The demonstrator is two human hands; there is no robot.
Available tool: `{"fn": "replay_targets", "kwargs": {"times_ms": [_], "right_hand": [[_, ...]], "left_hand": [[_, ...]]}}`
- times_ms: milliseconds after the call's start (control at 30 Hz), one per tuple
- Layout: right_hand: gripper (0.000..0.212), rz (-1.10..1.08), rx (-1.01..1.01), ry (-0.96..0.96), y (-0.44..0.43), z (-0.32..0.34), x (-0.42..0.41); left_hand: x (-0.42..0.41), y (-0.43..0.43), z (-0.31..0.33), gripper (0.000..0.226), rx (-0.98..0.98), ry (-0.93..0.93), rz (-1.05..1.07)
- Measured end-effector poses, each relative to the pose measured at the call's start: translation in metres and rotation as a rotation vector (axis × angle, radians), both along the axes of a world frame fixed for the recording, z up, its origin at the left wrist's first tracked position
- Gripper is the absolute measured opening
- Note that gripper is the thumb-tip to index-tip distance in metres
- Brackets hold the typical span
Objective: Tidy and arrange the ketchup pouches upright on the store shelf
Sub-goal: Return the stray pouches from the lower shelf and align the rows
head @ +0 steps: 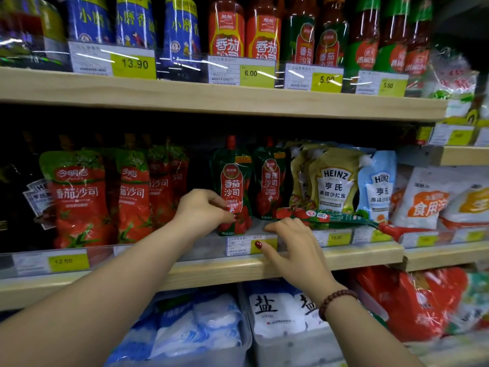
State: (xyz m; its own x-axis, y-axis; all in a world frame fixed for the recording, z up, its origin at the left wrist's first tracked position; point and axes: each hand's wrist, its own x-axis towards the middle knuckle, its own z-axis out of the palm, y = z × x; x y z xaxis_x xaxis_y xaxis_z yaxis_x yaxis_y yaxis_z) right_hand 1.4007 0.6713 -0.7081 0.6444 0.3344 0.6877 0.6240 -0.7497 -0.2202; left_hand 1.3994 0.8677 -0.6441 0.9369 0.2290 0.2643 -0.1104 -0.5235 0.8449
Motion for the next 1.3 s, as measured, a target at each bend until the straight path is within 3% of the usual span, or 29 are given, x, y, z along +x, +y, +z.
{"fn": "replay_targets", "kwargs": {"times_ms": [233, 433, 633, 900, 1167, 1300], "right_hand": [[0.032, -0.14, -0.031, -0.075, -0.033, 0.027, -0.006], [0.04, -0.255, -0.027, -0.036, -0.073, 0.03, -0.011], [0.026, -0.401, -0.061, -0.142, -0.092, 0.029, -0.007], [0.009, -0.378, -0.031, -0.232, -0.095, 0.027, -0.001], [0.01, -0.338, -0.114, -0.338, -0.087, 0.04, -0.007], [0.013, -0.322, -0.168, -0.421, -0.08, 0.049, -0.011]], "left_hand": [[-0.023, -0.039, -0.01, 0.02, -0.284, -0.232, -0.086], [-0.014, -0.064, -0.024, 0.02, -0.146, -0.239, -0.091], [-0.004, -0.092, -0.035, 0.021, -0.009, -0.317, -0.145], [0.0, -0.111, -0.042, 0.027, 0.09, -0.333, -0.202], [0.015, -0.116, -0.033, 0.054, 0.337, -0.272, -0.289], [0.021, -0.115, -0.034, 0.056, 0.296, -0.315, -0.273]]}}
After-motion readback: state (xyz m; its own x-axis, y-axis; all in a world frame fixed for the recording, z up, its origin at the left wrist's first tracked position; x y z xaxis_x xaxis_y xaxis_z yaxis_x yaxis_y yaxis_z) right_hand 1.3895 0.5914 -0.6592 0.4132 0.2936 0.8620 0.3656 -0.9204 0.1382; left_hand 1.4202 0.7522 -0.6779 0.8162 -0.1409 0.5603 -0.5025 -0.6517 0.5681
